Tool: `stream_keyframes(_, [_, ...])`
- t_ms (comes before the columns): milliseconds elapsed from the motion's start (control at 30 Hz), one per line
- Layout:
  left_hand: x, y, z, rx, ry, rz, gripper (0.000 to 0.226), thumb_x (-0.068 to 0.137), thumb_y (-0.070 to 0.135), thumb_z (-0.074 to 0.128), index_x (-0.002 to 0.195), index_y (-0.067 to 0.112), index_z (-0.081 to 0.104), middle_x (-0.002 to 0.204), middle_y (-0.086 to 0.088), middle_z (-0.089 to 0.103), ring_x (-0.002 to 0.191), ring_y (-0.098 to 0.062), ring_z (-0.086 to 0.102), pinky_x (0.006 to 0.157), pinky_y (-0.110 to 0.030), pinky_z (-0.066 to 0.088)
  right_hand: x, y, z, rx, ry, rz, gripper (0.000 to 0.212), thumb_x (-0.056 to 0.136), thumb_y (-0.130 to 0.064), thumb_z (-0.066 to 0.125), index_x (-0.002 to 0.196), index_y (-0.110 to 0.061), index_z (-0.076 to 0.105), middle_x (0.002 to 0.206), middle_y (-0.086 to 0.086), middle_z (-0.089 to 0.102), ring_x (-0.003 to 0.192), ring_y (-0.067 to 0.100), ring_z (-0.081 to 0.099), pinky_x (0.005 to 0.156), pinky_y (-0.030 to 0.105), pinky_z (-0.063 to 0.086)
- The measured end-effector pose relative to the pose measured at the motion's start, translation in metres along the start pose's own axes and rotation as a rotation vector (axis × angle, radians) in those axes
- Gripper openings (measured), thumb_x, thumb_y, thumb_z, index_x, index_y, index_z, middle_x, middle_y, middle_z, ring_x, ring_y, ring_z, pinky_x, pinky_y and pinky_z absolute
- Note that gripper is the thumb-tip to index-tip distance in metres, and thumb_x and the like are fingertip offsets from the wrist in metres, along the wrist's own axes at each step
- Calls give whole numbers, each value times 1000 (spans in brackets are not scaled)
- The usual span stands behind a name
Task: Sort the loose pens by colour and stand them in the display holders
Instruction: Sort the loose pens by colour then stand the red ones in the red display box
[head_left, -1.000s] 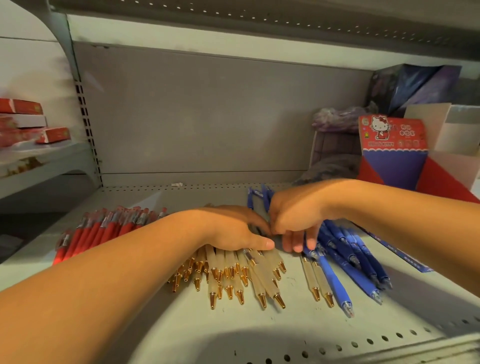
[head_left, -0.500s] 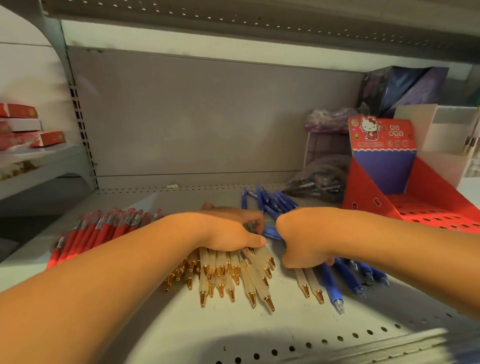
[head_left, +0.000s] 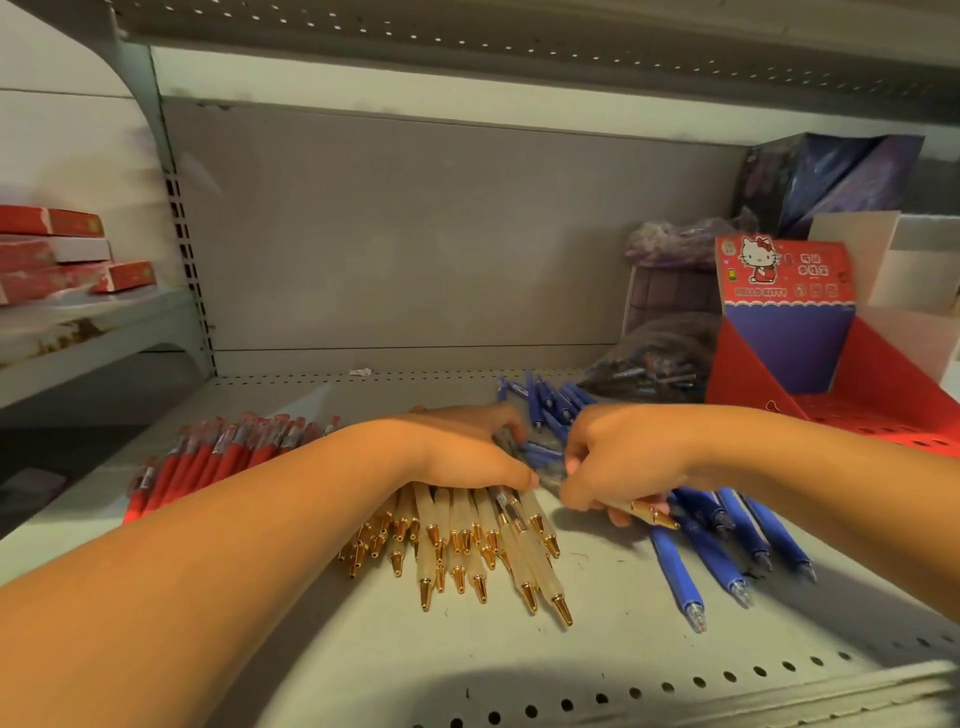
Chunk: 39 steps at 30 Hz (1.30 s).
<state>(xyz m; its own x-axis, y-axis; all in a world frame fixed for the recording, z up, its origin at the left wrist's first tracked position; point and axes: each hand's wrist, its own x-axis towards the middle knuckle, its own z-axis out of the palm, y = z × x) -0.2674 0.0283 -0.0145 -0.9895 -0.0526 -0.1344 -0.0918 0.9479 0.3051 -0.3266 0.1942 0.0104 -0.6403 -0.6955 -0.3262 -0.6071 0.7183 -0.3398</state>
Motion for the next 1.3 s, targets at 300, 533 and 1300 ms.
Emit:
stream_keyframes(300, [1, -2, -2, -116, 73, 18, 32, 105, 28, 34, 127, 23, 56, 110, -3, 63, 98, -19, 59, 85, -32, 48, 7, -11, 17, 227, 167, -226, 31, 87, -32, 71, 108, -24, 51, 67, 1, 70, 43, 10, 58, 49, 21, 49])
stream_keyframes(533, [6, -4, 4, -120, 145, -52, 46, 103, 54, 28, 140, 31, 44, 121, 3, 56, 94, -10, 53, 74, -25, 39, 9, 8, 27, 196, 309, -330, 40, 81, -51, 72, 103, -34, 43, 86, 1, 71, 58, 1, 63, 60, 25, 55])
stream_keyframes(1300, [-1, -19, -11, -166, 197, 6, 22, 96, 17, 58, 101, 37, 62, 100, 21, 60, 95, 3, 56, 91, -22, 45, -5, 35, 35, 59, 22, -629, 95, 56, -79, 75, 135, -68, 22, 123, -43, 34, 117, -16, 41, 91, 15, 46])
